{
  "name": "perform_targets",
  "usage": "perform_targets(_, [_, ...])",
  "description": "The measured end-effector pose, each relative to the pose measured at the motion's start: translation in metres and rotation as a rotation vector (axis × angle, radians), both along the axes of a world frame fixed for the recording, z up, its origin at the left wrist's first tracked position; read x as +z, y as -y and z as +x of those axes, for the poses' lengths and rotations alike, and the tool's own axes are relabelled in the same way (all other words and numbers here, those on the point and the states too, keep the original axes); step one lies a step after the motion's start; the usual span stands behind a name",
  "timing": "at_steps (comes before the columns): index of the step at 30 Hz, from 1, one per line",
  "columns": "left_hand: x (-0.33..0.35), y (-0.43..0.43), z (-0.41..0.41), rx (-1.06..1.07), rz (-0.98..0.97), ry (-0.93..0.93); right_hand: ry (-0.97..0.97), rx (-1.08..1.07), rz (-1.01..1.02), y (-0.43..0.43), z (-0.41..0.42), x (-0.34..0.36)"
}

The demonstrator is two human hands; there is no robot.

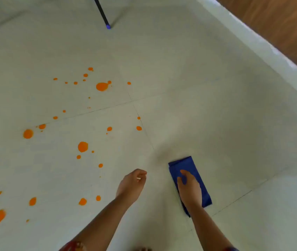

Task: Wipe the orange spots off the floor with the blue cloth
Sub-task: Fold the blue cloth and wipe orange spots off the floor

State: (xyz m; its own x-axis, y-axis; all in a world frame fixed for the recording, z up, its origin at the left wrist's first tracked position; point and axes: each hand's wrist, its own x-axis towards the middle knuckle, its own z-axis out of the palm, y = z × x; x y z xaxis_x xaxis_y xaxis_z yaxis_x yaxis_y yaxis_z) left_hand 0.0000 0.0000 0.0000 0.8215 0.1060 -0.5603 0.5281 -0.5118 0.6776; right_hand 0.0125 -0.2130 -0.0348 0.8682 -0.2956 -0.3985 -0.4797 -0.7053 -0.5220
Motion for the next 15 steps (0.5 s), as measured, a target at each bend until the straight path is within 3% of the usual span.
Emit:
perform_targets(4, [-0.023, 0.002, 0.002, 0.024, -0.078, -0.038, 0.086, 0.174, -0.323, -0.004, 0.006, -0.028])
perform_targets(9, [-0.031, -0.004, 0.0, 0.104, -0.205, -0.009, 0.157, 0.296, -0.456, 0.003, 0.017, -0.055])
perform_targets(12, [-0.025, -0.012, 0.003, 0.199, -0.294, -0.002, 0.194, 0.249, -0.366, 0.004, 0.03, -0.056])
perform_targets(15, [-0.008, -0.018, 0.013, 0.314, -0.378, 0.028, 0.263, 0.054, 0.002, -0.013, 0.045, -0.034])
